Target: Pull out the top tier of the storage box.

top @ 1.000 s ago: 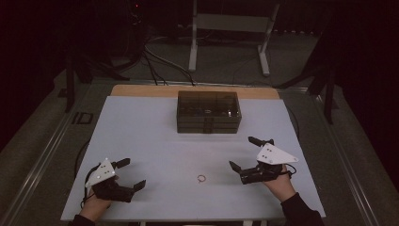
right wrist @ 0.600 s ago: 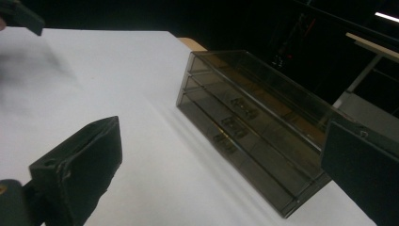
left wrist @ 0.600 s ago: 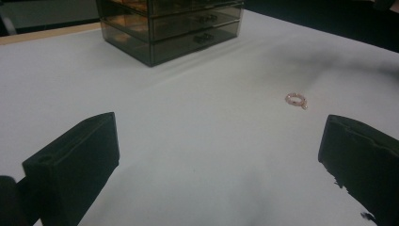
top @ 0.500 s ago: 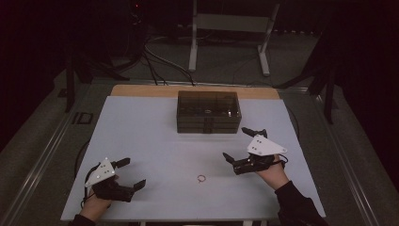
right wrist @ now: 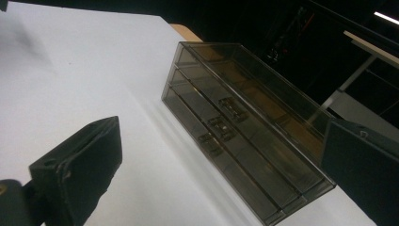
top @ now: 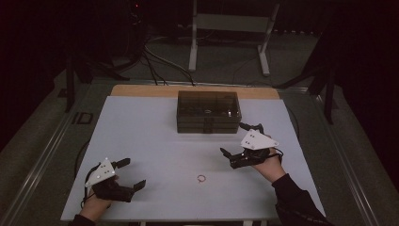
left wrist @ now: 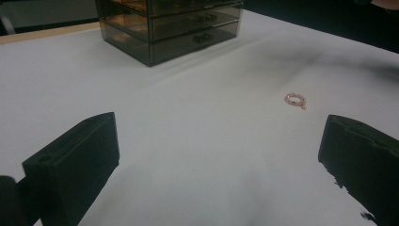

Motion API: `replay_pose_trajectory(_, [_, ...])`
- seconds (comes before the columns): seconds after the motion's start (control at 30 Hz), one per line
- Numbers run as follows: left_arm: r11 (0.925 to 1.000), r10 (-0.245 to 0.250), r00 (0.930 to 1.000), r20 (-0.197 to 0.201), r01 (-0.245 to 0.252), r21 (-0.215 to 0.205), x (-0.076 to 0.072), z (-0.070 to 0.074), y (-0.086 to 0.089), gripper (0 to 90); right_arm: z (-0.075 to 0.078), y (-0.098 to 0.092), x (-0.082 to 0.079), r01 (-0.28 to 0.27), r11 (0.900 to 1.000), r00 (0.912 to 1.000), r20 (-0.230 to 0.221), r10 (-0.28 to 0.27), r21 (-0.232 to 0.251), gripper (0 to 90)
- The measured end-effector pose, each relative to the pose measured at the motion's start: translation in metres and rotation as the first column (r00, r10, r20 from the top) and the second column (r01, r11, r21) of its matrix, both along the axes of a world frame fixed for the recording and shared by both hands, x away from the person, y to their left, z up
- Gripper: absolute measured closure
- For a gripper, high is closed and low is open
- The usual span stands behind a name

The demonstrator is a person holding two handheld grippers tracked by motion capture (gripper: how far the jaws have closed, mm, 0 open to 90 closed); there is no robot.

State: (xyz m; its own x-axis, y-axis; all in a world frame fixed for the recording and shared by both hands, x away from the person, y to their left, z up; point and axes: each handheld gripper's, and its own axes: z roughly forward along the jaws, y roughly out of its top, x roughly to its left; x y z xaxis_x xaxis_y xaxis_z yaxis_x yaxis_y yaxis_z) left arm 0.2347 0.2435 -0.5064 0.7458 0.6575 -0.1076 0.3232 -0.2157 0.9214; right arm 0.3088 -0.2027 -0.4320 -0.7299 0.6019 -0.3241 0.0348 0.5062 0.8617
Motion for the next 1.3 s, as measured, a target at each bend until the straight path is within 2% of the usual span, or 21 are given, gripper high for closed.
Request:
replay_pose_trajectory(0.13, [1.0000, -0.005, 1.0000, -0.003, 0.005, 0.006, 0.000, -0.001, 0.000, 0.0, 0.002, 0.005, 0.005, 0.003, 1.000, 0.9998, 0.020, -0.002, -0.025, 0.0])
replay_pose_trajectory(0.23, [1.0000, -0.002, 1.0000, 0.000, 0.002, -0.004, 0.000, 0.000, 0.000, 0.0, 0.002, 0.007, 0.007, 0.003, 0.999, 0.9995, 0.030, -0.002, -0.044, 0.0])
replay_pose_trajectory(0.3, [0.9999, -0.008, 1.0000, -0.003, 0.008, 0.006, 0.000, 0.000, 0.000, 0.0, 0.003, 0.010, 0.008, 0.005, 0.998, 0.9991, 0.043, -0.003, -0.057, 0.0])
replay_pose_trajectory(0.57, [1.0000, -0.005, 1.0000, -0.002, 0.005, -0.005, 0.000, 0.000, 0.000, 0.0, 0.003, 0.023, 0.013, -0.001, 0.991, 0.9972, 0.074, 0.011, -0.133, 0.0])
replay_pose_trajectory(0.83, [1.0000, -0.010, 1.0000, 0.002, 0.010, 0.001, 0.000, 0.000, 0.000, 0.0, 0.005, 0.035, 0.018, 0.001, 0.979, 0.9937, 0.110, 0.022, -0.202, 0.0])
replay_pose_trajectory(1.3, [0.9999, -0.011, 0.9999, 0.002, 0.011, 0.006, 0.000, 0.000, 0.000, 0.0, 0.001, 0.055, 0.025, 0.010, 0.952, 0.9866, 0.158, 0.040, -0.306, 0.0])
